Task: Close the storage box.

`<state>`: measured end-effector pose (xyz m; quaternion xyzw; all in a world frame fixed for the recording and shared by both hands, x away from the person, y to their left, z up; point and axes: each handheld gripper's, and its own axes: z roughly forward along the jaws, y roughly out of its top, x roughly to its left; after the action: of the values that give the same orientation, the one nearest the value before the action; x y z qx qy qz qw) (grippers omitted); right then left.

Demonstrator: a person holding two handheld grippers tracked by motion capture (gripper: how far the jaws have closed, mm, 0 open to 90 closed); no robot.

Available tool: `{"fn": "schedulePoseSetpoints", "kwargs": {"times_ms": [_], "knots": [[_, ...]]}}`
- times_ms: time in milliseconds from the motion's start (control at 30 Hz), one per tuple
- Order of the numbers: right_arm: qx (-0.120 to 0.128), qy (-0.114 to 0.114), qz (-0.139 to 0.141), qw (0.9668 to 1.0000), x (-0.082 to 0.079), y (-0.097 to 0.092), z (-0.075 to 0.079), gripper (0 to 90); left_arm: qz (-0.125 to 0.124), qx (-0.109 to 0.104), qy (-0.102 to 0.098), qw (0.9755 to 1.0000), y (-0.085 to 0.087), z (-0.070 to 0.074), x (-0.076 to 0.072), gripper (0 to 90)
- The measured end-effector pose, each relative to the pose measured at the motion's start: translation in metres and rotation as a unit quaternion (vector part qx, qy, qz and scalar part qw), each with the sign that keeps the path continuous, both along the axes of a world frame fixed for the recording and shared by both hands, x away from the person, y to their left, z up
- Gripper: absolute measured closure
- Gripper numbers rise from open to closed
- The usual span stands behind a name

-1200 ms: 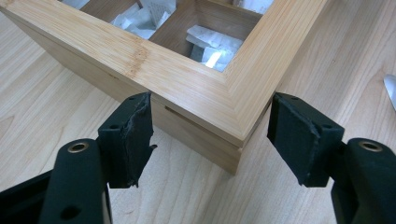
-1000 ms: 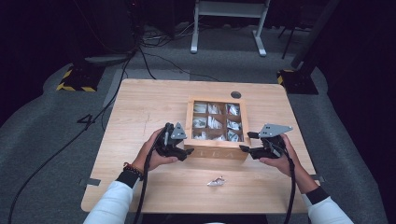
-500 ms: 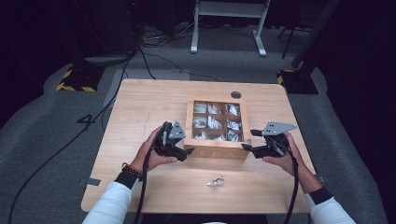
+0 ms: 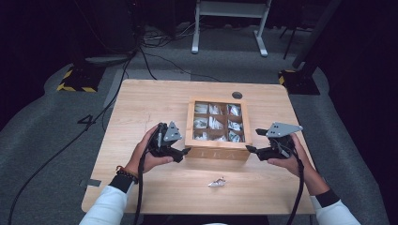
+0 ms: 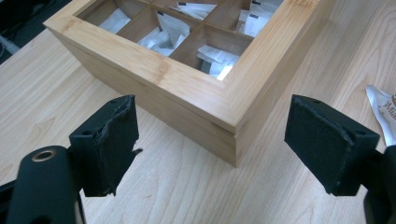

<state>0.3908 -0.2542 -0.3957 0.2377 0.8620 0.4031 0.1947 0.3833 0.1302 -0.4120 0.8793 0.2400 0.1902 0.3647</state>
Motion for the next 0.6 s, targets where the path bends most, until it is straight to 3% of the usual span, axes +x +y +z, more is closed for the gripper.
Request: {"fn": "schedulePoseSetpoints", "kwargs": {"times_ms": [333, 600], "knots": [[-0.002, -0.001, -0.007, 1.0, -0.007, -0.011, 0.001, 25.3, 0.022, 0.012, -0.014, 0.9996, 0.014, 0.0, -0.012, 19.0], [-0.019, -0.009, -0.015, 0.9997, -0.015, -0.021, 0.0, 24.6, 0.036, 0.026, -0.022, 0.9988, 0.023, -0.005, -0.02, 18.9]]}}
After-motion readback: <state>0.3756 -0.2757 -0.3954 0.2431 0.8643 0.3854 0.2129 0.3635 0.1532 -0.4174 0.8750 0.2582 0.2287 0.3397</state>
